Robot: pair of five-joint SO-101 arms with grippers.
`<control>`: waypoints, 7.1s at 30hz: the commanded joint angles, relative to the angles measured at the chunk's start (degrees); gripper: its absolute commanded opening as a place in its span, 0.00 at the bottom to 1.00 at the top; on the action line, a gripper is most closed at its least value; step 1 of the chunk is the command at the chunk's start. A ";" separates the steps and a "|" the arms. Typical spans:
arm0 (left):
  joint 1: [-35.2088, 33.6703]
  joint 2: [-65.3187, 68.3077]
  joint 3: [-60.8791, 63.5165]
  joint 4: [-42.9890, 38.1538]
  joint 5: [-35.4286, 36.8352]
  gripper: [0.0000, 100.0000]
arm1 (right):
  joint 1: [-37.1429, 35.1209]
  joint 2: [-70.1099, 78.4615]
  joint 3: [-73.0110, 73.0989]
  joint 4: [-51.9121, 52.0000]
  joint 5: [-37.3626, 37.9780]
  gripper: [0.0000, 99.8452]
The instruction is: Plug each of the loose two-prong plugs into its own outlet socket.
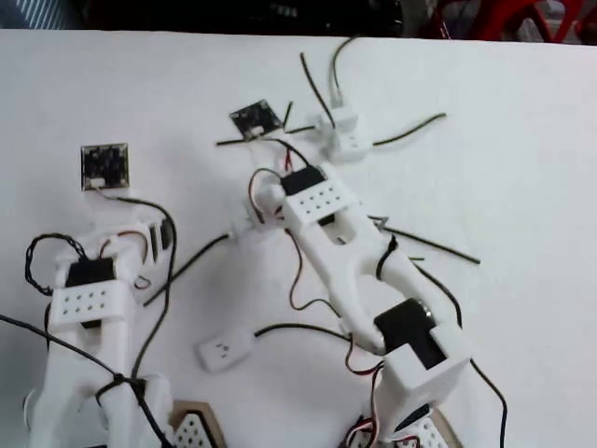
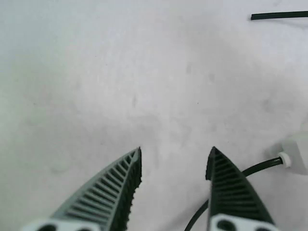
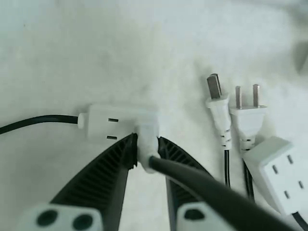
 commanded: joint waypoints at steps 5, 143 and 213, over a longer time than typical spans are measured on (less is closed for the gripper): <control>-0.66 -1.71 0.09 -1.49 0.00 0.22 | 0.13 -0.31 -1.93 0.75 0.70 0.02; 21.05 42.33 -87.38 63.12 -15.82 0.34 | 19.47 -31.34 36.92 -26.24 0.44 0.02; 9.36 8.48 -1.32 5.80 -11.25 0.34 | 11.47 1.27 13.45 -4.53 7.21 0.11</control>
